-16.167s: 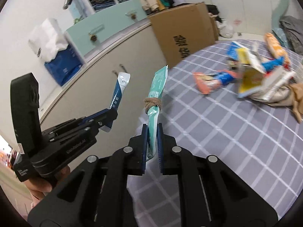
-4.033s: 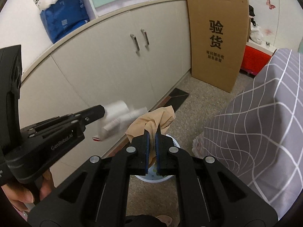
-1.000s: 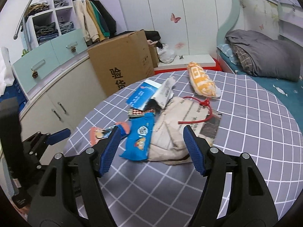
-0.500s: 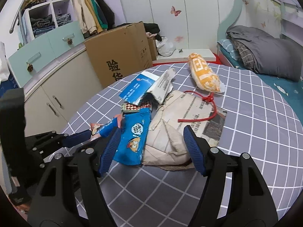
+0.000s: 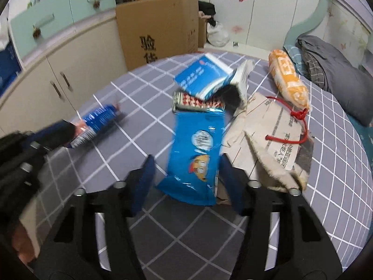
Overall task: Collect trash
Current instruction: 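Grasp the blue snack bag with the right tool while the left tool grasps the pink-blue wrapper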
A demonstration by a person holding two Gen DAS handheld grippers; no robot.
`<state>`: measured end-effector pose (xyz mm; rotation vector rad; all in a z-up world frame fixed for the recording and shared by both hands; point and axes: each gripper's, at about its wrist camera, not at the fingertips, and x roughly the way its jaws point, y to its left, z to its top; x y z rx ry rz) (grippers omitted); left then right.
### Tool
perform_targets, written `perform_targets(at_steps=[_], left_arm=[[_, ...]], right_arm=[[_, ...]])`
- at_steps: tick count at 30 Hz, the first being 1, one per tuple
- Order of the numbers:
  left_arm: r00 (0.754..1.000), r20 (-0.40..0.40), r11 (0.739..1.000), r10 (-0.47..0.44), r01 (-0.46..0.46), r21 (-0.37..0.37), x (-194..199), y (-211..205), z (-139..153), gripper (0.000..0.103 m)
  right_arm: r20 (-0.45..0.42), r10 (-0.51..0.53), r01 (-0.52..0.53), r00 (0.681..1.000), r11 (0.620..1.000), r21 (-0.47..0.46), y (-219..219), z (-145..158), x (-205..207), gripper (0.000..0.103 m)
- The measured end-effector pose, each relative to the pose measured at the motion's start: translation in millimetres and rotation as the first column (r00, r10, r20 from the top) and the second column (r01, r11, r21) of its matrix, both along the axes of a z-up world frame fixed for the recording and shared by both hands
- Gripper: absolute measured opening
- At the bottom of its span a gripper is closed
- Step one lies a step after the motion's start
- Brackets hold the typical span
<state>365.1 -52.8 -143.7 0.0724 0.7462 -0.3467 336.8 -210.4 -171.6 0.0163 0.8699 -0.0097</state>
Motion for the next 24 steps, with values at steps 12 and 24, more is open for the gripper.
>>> perform_targets(at_steps=[12, 24], left_arm=[[1.0, -0.01, 0.997, -0.003, 0.002, -0.078, -8.7, 23.2, -1.5, 0.0], [0.998, 0.001, 0.989, 0.061, -0.06, -0.134, -26.5, 75.7, 4.9, 0.0]], right_arm=[[0.02, 0.044, -0.045, 0.999, 0.998, 0.04, 10.9, 6.2, -11.6, 0.033], [0.047, 0.152, -0.156, 0.987, 0.983, 0.094, 70.8, 23.9, -16.5, 0.033]])
